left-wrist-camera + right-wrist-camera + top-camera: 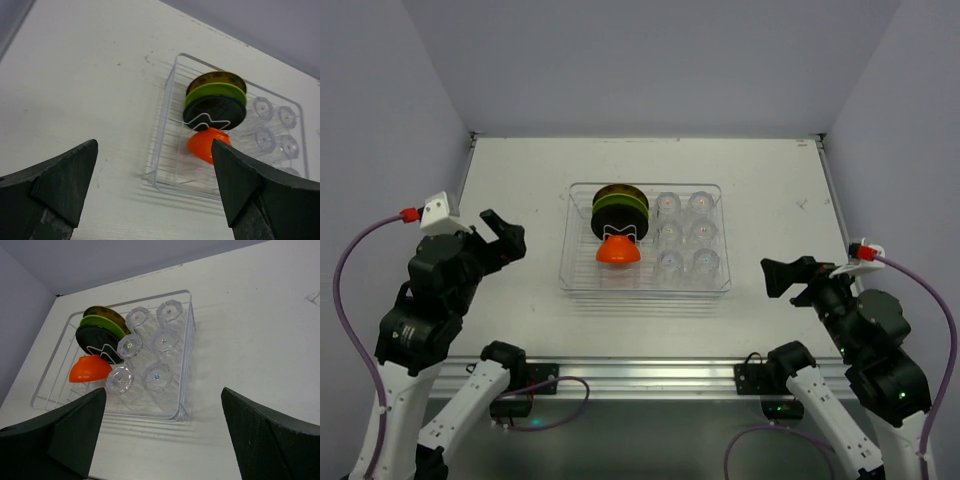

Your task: Unload the mixed dishes from the dish rack

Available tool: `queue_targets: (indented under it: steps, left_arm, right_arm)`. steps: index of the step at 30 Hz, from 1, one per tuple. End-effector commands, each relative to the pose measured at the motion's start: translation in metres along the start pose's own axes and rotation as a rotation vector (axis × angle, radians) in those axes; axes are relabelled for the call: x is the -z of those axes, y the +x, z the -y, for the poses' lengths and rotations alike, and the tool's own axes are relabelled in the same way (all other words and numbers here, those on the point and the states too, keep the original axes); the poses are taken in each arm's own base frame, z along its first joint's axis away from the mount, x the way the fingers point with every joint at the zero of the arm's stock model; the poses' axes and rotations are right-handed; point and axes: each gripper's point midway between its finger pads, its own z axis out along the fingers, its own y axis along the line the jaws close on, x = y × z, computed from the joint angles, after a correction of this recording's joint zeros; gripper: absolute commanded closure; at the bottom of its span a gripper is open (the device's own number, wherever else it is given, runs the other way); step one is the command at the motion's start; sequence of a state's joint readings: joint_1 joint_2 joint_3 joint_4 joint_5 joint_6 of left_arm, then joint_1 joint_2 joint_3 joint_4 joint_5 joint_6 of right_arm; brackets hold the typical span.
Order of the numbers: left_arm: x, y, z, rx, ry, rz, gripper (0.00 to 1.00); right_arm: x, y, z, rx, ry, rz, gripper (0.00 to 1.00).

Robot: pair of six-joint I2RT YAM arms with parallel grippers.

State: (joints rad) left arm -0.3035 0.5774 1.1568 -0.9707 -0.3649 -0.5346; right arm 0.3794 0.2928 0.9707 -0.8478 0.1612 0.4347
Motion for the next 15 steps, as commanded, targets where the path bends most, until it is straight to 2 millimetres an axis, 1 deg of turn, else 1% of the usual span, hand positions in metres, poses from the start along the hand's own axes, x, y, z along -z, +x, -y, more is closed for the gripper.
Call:
queue_targets:
  steps: [1,2,3,4,5,6,7,8,9,10,11,12,13,14,15]
  left_arm:
    - [-0.027,0.010,0.059,0.223,0.206,-0.071,0.00]
    - [-0.032,0.015,0.075,0.332,0.255,-0.104,0.00]
    - [-0.036,0.023,0.089,0.379,0.319,-0.143,0.00]
    - [-0.041,0.020,0.097,0.432,0.341,-0.128,0.00]
    - [-0.050,0.020,0.093,0.502,0.283,-0.120,0.00]
    - [-0.052,0.018,0.091,0.538,0.257,-0.105,0.00]
    - [-0.051,0.018,0.094,0.574,0.250,-0.103,0.00]
    - [-0.058,0.019,0.090,0.658,0.200,-0.079,0.00]
    - [-0.059,0.023,0.101,0.683,0.215,-0.093,0.00]
    - [-0.061,0.028,0.107,0.714,0.209,-0.108,0.00]
    - [-0.072,0.036,0.108,0.773,0.150,-0.102,0.00]
    - [-0.064,0.052,0.130,0.768,0.181,-0.147,0.00]
    - [-0.064,0.062,0.140,0.786,0.167,-0.153,0.00]
    - [-0.074,0.070,0.143,0.841,0.095,-0.106,0.00]
    - [-0.060,0.086,0.164,0.825,0.116,-0.155,0.00]
  right_arm:
    - [-0.009,-0.015,-0.012,-0.049,-0.046,0.070,0.01]
    - [-0.013,-0.018,-0.014,-0.085,-0.049,0.090,0.01]
    - [-0.014,-0.019,-0.016,-0.095,-0.059,0.092,0.01]
    - [-0.018,-0.017,-0.020,-0.102,-0.073,0.082,0.01]
    - [-0.021,-0.015,-0.025,-0.118,-0.094,0.070,0.01]
    - [-0.023,-0.010,-0.032,-0.120,-0.135,0.044,0.01]
    - [-0.029,-0.003,-0.036,-0.124,-0.148,0.014,0.01]
    - [-0.032,0.002,-0.038,-0.132,-0.159,-0.012,0.01]
    - [-0.035,0.005,-0.040,-0.134,-0.161,-0.031,0.01]
    - [-0.039,0.013,-0.038,-0.143,-0.141,-0.068,0.01]
    - [-0.039,0.016,-0.036,-0.150,-0.132,-0.084,0.01]
    - [-0.039,0.019,-0.035,-0.157,-0.124,-0.098,0.01]
    - [-0.038,0.022,-0.034,-0.174,-0.116,-0.106,0.01]
    - [-0.034,0.020,-0.035,-0.187,-0.126,-0.088,0.01]
    - [-0.033,0.018,-0.035,-0.194,-0.135,-0.073,0.01]
